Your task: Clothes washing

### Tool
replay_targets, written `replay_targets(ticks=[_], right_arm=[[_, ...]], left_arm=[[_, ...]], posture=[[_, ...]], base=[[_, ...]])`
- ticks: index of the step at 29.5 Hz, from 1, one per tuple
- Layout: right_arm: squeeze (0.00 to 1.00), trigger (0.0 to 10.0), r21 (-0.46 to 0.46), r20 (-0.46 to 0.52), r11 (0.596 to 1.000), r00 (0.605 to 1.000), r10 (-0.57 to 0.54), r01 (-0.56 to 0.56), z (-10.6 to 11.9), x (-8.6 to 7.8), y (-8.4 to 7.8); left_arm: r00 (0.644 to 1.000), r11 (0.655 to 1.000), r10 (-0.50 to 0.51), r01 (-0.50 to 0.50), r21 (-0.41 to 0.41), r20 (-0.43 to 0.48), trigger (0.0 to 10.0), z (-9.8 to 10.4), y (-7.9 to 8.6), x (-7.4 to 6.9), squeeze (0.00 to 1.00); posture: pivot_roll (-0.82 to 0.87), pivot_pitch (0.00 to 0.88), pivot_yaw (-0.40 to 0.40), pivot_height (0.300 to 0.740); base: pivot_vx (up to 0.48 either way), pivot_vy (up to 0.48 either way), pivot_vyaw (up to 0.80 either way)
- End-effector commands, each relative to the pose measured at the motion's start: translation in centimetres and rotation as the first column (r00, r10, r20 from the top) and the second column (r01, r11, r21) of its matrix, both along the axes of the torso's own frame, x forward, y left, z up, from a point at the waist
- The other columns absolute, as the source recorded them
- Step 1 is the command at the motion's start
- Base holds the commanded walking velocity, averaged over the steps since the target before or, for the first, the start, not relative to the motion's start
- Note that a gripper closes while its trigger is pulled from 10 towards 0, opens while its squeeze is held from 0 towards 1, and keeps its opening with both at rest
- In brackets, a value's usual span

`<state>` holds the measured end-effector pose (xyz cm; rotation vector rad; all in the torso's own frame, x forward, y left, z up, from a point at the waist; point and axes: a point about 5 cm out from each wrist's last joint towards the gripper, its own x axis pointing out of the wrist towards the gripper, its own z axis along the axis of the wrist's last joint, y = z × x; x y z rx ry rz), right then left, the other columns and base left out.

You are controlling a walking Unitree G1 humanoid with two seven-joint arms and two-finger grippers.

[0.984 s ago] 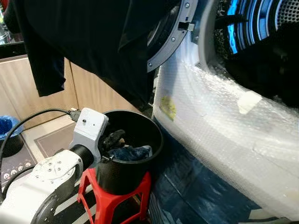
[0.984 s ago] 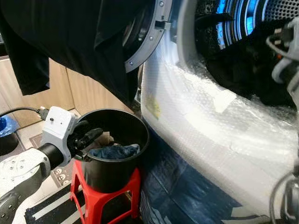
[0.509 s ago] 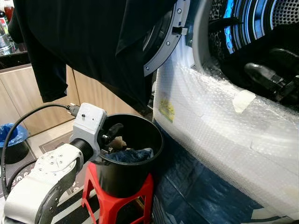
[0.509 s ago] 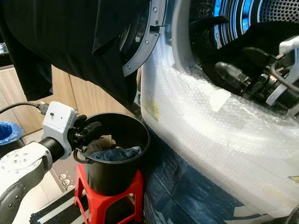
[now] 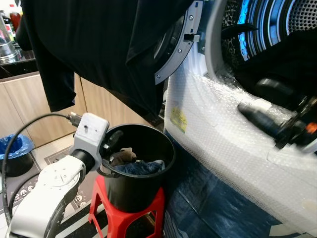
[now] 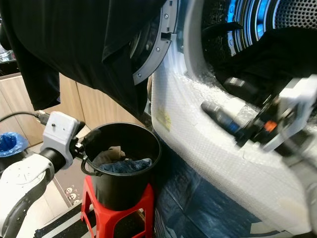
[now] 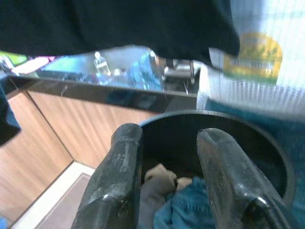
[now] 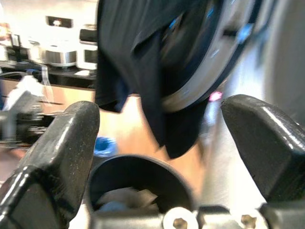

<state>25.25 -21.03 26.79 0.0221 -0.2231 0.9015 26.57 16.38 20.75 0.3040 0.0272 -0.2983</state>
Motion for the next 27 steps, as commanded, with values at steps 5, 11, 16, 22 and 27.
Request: replay_targets(ticks=[5, 11, 16, 22, 27], right_arm=[[0.00, 10.0, 0.027, -0.066, 0.994, 0.992, 0.111, -0.110, -2.2, -0.8, 2.5], [0.00, 10.0, 0.053, -0.181, 0.982, 0.965, 0.188, -0.181, -5.4, -1.2, 3.6], [0.00, 10.0, 0.023, -0.301, 0.977, 0.931, 0.208, -0.211, -9.0, -1.6, 3.7], [0.00, 10.0, -0.016, -0.455, 0.983, 0.877, 0.158, -0.185, -14.4, -1.9, 3.5], [0.00, 10.0, -0.032, -0.532, 0.992, 0.843, 0.086, -0.121, -17.5, -1.7, 3.4]], left_arm=[[0.983, 0.980, -0.185, 0.185, 0.074, -0.007, 10.0, -1.6, -2.0, -0.1, 0.00], [0.933, 0.935, -0.348, 0.352, 0.037, -0.089, 10.0, -3.9, -3.6, -0.4, 0.00], [0.859, 0.870, -0.466, 0.488, 0.065, -0.212, 10.0, -7.3, -4.6, -1.2, 0.00], [0.771, 0.812, -0.530, 0.581, 0.051, -0.354, 10.0, -11.8, -5.4, -1.7, 0.00], [0.739, 0.795, -0.536, 0.605, 0.051, -0.409, 10.0, -14.0, -5.6, -1.7, 0.00]], posture=[[0.02, 0.000, -0.084, 0.740], [0.02, 0.000, -0.074, 0.740], [0.01, 0.000, -0.057, 0.740], [0.00, 0.000, -0.043, 0.740], [0.00, 0.000, -0.034, 0.740]], base=[[0.000, 0.000, 0.00], [0.000, 0.000, 0.00], [0.000, 0.000, 0.00], [0.000, 0.000, 0.00], [0.000, 0.000, 0.00]])
